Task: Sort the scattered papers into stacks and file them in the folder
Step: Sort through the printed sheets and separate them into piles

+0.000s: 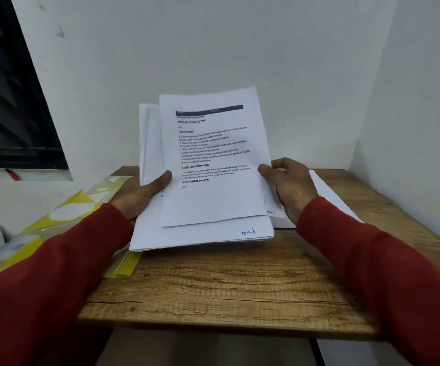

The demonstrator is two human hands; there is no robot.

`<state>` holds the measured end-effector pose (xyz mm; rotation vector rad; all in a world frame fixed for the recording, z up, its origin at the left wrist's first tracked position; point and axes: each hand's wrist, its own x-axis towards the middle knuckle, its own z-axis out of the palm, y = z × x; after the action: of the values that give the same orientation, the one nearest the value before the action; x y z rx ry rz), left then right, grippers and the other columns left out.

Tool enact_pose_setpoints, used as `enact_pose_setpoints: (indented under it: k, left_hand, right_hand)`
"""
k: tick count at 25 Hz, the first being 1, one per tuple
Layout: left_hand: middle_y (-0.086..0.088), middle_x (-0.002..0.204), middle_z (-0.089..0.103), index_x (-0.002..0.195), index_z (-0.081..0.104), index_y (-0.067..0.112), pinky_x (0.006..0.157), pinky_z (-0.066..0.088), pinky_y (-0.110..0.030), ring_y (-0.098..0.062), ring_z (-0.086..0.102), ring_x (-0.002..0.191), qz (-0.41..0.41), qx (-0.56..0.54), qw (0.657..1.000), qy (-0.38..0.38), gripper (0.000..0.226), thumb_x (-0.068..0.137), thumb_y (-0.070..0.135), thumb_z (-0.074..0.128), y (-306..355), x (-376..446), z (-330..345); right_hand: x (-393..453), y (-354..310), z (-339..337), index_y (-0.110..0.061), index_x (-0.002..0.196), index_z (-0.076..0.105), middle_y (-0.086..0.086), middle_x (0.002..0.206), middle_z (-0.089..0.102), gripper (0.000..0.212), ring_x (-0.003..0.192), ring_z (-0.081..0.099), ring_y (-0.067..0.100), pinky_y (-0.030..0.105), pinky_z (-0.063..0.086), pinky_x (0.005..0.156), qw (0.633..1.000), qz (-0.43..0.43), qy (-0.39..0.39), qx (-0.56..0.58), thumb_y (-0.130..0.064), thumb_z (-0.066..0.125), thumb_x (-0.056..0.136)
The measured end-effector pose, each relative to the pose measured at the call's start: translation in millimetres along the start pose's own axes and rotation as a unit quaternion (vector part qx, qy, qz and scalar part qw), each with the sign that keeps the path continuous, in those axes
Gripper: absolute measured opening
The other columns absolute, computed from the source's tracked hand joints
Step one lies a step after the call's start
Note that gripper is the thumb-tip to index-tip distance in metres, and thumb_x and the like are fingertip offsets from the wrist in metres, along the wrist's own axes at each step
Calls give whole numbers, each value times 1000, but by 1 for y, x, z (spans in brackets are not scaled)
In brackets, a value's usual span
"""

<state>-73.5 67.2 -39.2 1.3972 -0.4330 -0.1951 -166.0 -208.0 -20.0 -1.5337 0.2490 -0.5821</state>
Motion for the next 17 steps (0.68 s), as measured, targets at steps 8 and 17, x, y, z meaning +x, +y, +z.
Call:
enact_pose_setpoints:
  k: [8, 17]
  left_hand:
    - [-3, 103, 76, 111, 68, 12, 80, 59, -34, -23, 72, 94, 46, 51, 989, 132, 31, 83, 22, 74, 12, -8, -37]
    - [18, 80, 73, 116, 65, 14, 72, 58, -17, 7, 68, 69, 203, 131, 923, 300, 26, 91, 12, 70, 70, -37, -107]
  right_hand:
    - [19, 11, -31, -23, 89, 63, 0, 97, 72, 7, 89, 70, 22, 41, 58, 84, 987, -14, 112, -112, -25, 68, 86]
    - [2, 28, -9, -21, 104, 60, 2, 98, 66, 23, 87, 60, 17, 18, 37, 59, 928, -34, -64, -365, -24, 72, 86]
